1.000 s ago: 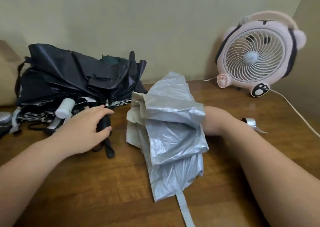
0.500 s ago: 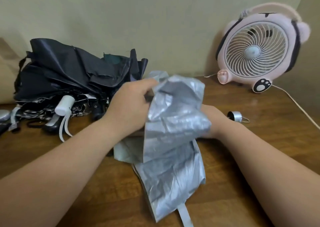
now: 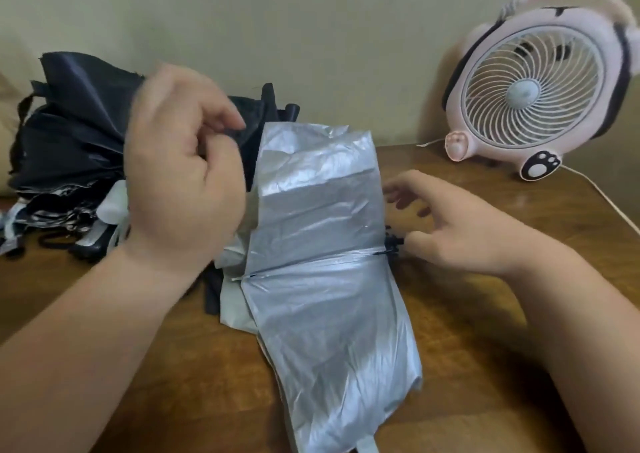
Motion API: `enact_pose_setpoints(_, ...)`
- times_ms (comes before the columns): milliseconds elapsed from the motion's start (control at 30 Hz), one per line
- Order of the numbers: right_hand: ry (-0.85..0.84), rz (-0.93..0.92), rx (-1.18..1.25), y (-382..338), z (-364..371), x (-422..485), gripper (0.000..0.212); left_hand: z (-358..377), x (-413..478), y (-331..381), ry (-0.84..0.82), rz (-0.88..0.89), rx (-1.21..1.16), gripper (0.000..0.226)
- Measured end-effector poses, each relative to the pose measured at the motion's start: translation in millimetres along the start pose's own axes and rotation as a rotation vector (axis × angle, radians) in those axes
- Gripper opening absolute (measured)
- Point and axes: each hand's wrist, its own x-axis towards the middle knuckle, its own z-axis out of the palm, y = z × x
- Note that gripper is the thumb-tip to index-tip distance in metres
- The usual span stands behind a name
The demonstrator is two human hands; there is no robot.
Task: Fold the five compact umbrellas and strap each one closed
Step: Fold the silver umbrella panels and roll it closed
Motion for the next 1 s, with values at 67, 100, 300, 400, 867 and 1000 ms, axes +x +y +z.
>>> enact_pose_setpoints(67, 0.234, -0.24, 0.021, -10, 1, -5, 0.028, -5, -29, 29, -0.336, 0.334, -0.034, 0.018)
enact_pose_setpoints(100, 0.283, -0.334, 0.01, -16, 3, -4, 0.018, -1, -41, 32, -0.521, 0.397, 0.022, 0.015)
enact_pose_setpoints(300, 0.564, -0.236, -0.092, -26, 42, 10, 0.031, 27, -56, -14, -0.778, -0.194, 0.463, 0.038)
enact_pose_setpoints(400, 0.663, -0.058, -0.04, -25, 51, 17, 0.032, 27, -60, -10, -0.582, -0.178, 0.403, 0.043)
enact_pose_setpoints(867, -0.185, -0.212, -0.053, -3, 49, 18, 0.113, 32, -76, -18, -1.155, -0.166, 0.478, 0.11)
enact_pose_setpoints(1000, -0.42, -0.081, -0.358, -4, 49, 21, 0.138, 34, -71, -21, -1.225, -0.187, 0.445, 0.124)
